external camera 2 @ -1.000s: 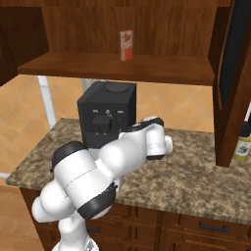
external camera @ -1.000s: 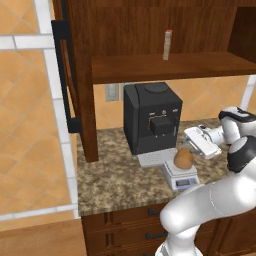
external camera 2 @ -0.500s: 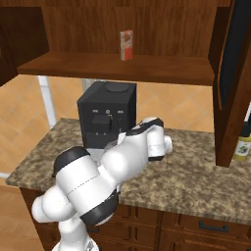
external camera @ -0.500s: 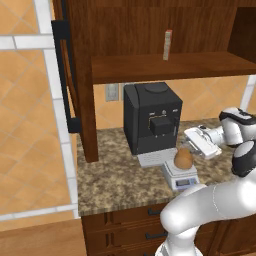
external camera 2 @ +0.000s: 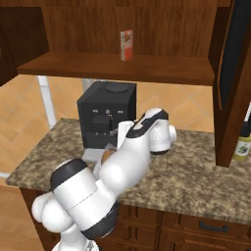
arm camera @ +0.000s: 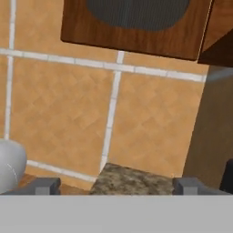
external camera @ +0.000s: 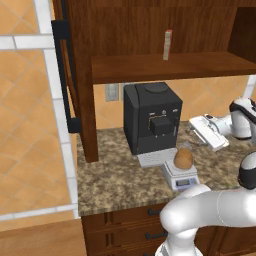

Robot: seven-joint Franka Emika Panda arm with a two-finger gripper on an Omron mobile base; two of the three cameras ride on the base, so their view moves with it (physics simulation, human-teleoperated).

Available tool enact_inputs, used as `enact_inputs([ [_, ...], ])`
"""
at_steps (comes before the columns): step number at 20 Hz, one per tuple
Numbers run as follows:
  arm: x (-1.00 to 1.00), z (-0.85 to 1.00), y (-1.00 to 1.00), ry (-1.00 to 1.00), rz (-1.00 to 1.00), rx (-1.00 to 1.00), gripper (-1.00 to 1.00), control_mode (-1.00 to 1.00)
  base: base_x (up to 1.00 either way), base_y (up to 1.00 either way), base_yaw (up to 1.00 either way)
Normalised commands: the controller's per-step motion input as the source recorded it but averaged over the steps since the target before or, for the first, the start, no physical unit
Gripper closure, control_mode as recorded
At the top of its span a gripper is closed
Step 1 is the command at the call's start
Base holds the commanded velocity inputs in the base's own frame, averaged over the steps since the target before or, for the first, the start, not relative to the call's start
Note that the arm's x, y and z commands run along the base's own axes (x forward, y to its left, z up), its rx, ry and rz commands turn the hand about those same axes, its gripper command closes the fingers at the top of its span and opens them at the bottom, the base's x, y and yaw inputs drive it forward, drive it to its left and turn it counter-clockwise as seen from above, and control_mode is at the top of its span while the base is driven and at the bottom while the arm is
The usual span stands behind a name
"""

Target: Pick the honey bottle and place it on the digital scale for weighing, and close the cabinet.

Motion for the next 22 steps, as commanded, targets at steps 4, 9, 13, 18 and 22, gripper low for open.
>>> enact_inputs([
  [4,-0.53,0.62,0.0,-0.51,-0.03,0.0,-1.0,-1.0,0.0,0.0,0.0],
  [9,-0.43,0.03,-0.2,-0.39,-0.02,0.4,-1.0,-1.0,0.0,0.0,0.0],
  [13,-0.38,0.1,-0.59,-0.22,0.0,0.69,-1.0,-1.0,0.0,0.0,0.0],
  [18,-0.24,0.2,-0.85,-0.32,-0.02,0.59,-1.0,-1.0,0.0,0.0,0.0],
  [22,-0.04,0.33,-0.85,-0.39,-0.19,0.26,-1.0,-1.0,0.0,0.0,0.0],
])
